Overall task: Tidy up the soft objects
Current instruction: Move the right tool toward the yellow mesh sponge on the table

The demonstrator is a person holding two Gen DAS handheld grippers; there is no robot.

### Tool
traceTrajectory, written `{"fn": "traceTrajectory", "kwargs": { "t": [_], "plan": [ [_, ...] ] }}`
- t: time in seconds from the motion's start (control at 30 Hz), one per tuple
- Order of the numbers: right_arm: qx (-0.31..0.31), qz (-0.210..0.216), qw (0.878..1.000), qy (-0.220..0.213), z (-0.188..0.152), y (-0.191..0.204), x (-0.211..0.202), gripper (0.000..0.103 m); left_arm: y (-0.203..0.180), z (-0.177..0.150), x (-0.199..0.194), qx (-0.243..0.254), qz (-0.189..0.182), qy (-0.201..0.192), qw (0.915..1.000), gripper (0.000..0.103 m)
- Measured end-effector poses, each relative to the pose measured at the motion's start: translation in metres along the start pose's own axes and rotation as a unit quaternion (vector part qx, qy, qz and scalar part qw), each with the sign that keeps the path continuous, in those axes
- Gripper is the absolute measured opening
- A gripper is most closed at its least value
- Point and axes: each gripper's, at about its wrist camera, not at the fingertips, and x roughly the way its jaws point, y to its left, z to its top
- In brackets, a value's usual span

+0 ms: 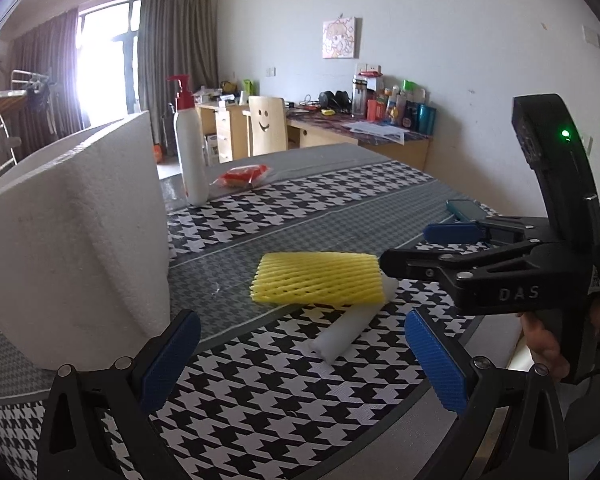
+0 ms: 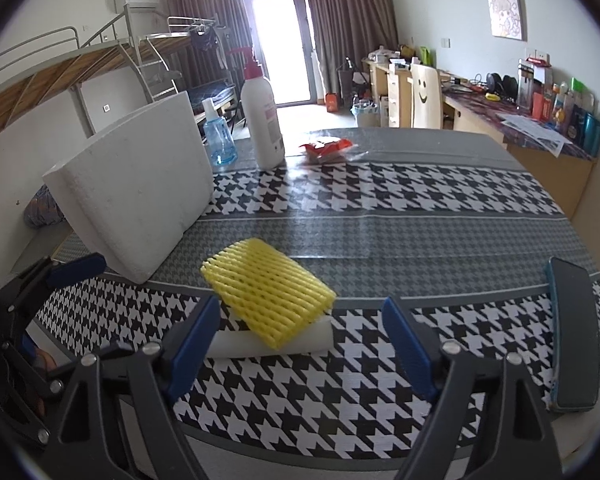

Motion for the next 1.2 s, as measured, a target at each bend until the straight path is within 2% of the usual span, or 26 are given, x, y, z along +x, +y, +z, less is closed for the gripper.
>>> {"fn": "traceTrajectory", "kwargs": {
  "t": [0.17,0.23,0.47,0.63,0.7,0.77,0.83,0.9,1.07,1.13,1.2],
  "plan": [
    [0.006,0.005,1.000,0.021,-0.001,-0.001,0.013,0.074,-0.003,-0.001,0.008,0.006,-0.017,0.011,0.9998,0.102],
    [0.005,0.005,1.000,0.023,-0.001,-0.003,0.014,0.073,-0.004,-0.001,0.012,0.007,-0.032,0.020,0.9993,0.102],
    [0.007,0.015,0.999,0.030,-0.001,-0.005,0.021,0.073,-0.008,-0.001,0.023,0.018,-0.037,0.035,0.9985,0.102],
    [0.008,0.018,0.999,0.042,0.000,-0.008,0.032,0.067,-0.007,-0.002,0.037,0.022,-0.039,0.060,0.9972,0.090],
    [0.007,0.017,0.999,0.044,0.000,-0.008,0.034,0.064,-0.008,-0.001,0.040,0.026,-0.037,0.061,0.9971,0.088],
    [0.009,0.018,0.999,0.043,0.000,-0.010,0.033,0.063,-0.010,-0.002,0.043,0.032,-0.035,0.062,0.9970,0.087],
    [0.007,0.019,0.999,0.041,-0.001,-0.010,0.031,0.063,-0.012,-0.002,0.046,0.039,-0.037,0.068,0.9962,0.079],
    [0.006,0.018,0.999,0.043,-0.001,-0.010,0.031,0.063,-0.013,-0.003,0.050,0.039,-0.046,0.075,0.9953,0.075],
    [0.002,0.022,0.999,0.049,-0.001,-0.008,0.035,0.063,-0.015,-0.006,0.055,0.041,-0.053,0.086,0.9940,0.070],
    [0.001,0.022,0.998,0.051,-0.001,-0.007,0.037,0.063,-0.015,-0.007,0.057,0.040,-0.055,0.089,0.9937,0.061],
    [-0.001,0.023,0.998,0.054,-0.001,-0.007,0.039,0.060,-0.015,-0.006,0.058,0.042,-0.057,0.092,0.9932,0.059]
  ]
}}
